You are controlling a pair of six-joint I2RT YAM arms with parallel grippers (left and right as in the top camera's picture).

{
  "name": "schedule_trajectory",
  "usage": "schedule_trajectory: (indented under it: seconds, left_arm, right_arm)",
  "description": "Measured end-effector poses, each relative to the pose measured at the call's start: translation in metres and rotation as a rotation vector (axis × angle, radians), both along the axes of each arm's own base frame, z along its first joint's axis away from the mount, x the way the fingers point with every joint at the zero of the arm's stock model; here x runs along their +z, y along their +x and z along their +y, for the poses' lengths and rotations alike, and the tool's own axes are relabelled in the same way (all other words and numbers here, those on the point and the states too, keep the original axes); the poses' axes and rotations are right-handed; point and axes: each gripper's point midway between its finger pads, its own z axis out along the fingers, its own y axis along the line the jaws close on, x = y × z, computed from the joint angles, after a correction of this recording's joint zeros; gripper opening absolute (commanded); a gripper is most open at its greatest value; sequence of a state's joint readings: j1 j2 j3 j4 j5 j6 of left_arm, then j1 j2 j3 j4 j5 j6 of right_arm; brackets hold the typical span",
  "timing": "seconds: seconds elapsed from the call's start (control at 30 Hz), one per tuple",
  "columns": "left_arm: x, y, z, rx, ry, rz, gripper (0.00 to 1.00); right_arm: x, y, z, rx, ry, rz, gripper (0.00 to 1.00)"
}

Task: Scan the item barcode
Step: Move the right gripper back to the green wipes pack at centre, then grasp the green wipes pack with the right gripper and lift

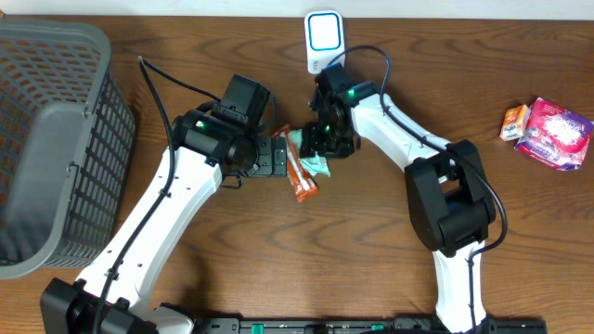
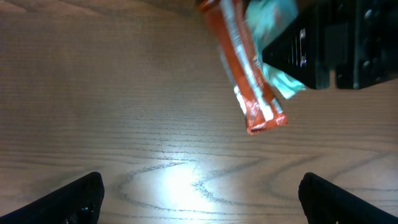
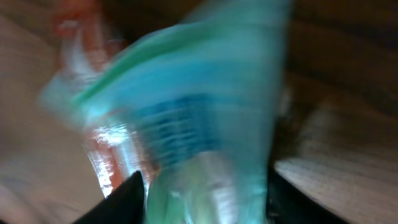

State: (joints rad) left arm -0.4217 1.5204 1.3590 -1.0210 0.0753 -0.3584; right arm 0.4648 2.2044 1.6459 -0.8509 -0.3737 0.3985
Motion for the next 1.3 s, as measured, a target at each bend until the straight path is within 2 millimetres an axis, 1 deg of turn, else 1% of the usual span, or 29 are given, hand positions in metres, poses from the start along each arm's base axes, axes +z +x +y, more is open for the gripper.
schedule_trajectory:
  seconds: [0.07,0.13,0.17,0.23,0.4,0.5,0.63,0.7,0.8,0.93,1.0,1.17,1.3]
  left_arm:
    - [0.000,0.000,0.000,0.000,0.000,0.000,1.00]
    - [0.000,0.000,0.000,0.000,0.000,0.000,1.00]
    - [0.000,0.000,0.000,0.000,0.000,0.000,1.00]
    - [0.000,0.000,0.000,0.000,0.000,0.001,1.00]
    - [0.000,0.000,0.000,0.000,0.000,0.000,1.00]
    - [0.000,0.000,0.000,0.000,0.000,0.000,1.00]
    - [0.000,0.000,0.000,0.000,0.000,0.000,1.00]
    - [0.000,0.000,0.000,0.000,0.000,0.000,1.00]
    - [0.000,0.000,0.000,0.000,0.000,0.000,1.00]
    - [0.000,0.000,0.000,0.000,0.000,0.000,1.00]
    - [0.000,0.000,0.000,0.000,0.000,0.000,1.00]
    - [0.000,0.000,0.000,0.000,0.000,0.000,1.00]
    - [0.000,0.000,0.000,0.000,0.000,0.000,1.00]
  right_arm:
    - [-0.005,-0.004,-0.002,-0.006,-0.008,0.014,0.17]
    - [-0.005,-0.004,-0.003,-0.013,-0.007,0.020,0.07]
    - [-0.005,-0.004,-0.003,-0.018,-0.006,0.021,0.04]
    - [-0.005,-0.004,-0.005,-0.026,0.001,0.031,0.01]
    - [-0.002,-0.006,-0.018,-0.055,0.030,0.092,0.01]
    - [0.006,-0.001,-0.026,-0.068,0.122,0.125,0.01]
    - [0.028,0.008,-0.038,-0.068,0.336,0.155,0.01]
    - [0.043,0.011,-0.044,-0.067,0.455,0.167,0.01]
    - [0.060,0.013,-0.057,-0.082,0.580,0.188,0.01]
    - [0.073,0.011,-0.068,-0.089,0.661,0.202,0.02]
    - [0.077,0.006,-0.071,-0.090,0.686,0.223,0.01]
    - [0.087,-0.005,-0.073,-0.092,0.733,0.269,0.01]
    - [0.092,-0.007,-0.073,-0.092,0.760,0.275,0.01]
